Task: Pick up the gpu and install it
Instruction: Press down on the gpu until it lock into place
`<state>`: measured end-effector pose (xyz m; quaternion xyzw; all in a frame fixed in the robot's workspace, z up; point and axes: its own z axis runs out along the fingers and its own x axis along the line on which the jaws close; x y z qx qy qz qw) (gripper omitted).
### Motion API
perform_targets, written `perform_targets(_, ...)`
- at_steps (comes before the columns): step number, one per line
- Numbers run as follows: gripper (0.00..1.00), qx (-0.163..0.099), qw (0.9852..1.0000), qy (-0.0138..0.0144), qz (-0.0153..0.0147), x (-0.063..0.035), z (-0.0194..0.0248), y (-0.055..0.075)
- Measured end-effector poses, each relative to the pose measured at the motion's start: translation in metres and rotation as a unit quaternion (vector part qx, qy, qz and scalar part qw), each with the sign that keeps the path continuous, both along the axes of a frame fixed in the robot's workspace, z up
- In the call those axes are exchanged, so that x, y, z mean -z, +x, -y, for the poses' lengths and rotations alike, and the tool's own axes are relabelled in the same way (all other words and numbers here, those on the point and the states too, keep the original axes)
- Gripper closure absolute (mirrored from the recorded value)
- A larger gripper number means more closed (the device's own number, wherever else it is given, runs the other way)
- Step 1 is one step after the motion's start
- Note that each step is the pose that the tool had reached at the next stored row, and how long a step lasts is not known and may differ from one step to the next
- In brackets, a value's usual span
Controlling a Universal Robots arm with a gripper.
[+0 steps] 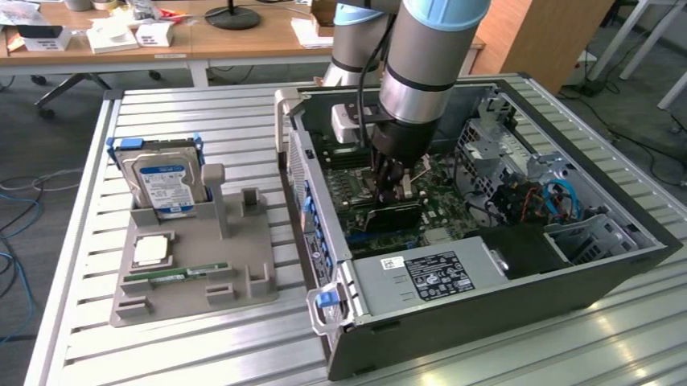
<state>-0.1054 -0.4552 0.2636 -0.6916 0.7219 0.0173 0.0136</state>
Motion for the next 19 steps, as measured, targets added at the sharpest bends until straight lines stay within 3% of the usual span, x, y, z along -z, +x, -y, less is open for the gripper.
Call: perform_targets(19, 0.89, 0.000, 1.0000, 0.0000, 0.0000, 0.0011, 0.0000, 0.0000)
